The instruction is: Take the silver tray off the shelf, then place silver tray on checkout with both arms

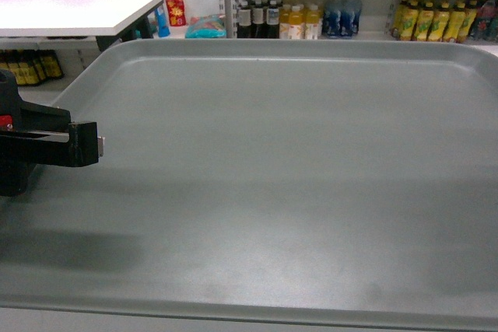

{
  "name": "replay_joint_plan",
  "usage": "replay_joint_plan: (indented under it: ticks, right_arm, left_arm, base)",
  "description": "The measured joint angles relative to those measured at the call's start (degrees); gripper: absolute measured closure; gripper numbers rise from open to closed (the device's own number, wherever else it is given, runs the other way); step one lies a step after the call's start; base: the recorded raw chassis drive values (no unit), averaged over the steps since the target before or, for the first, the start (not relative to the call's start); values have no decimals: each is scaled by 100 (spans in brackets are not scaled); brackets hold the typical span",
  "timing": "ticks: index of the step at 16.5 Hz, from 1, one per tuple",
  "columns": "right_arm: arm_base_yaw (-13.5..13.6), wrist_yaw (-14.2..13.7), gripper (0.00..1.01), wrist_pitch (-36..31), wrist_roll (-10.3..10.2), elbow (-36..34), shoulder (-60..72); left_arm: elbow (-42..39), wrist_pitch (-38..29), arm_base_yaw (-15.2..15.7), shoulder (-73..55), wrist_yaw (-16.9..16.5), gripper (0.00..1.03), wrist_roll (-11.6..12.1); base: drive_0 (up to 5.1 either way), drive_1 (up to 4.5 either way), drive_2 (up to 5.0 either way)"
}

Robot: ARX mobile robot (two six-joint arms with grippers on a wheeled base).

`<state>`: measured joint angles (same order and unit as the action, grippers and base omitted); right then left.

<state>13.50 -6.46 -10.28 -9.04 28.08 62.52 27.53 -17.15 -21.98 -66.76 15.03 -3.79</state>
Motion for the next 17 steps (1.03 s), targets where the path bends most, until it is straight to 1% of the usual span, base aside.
replay_joint_plan:
  ticks: [17]
  right_arm:
    - [0, 0, 99, -7, 4, 0, 2]
  left_arm:
    - [0, -2, 7, -4, 0, 99, 11]
  base:
    - [-502, 243, 243]
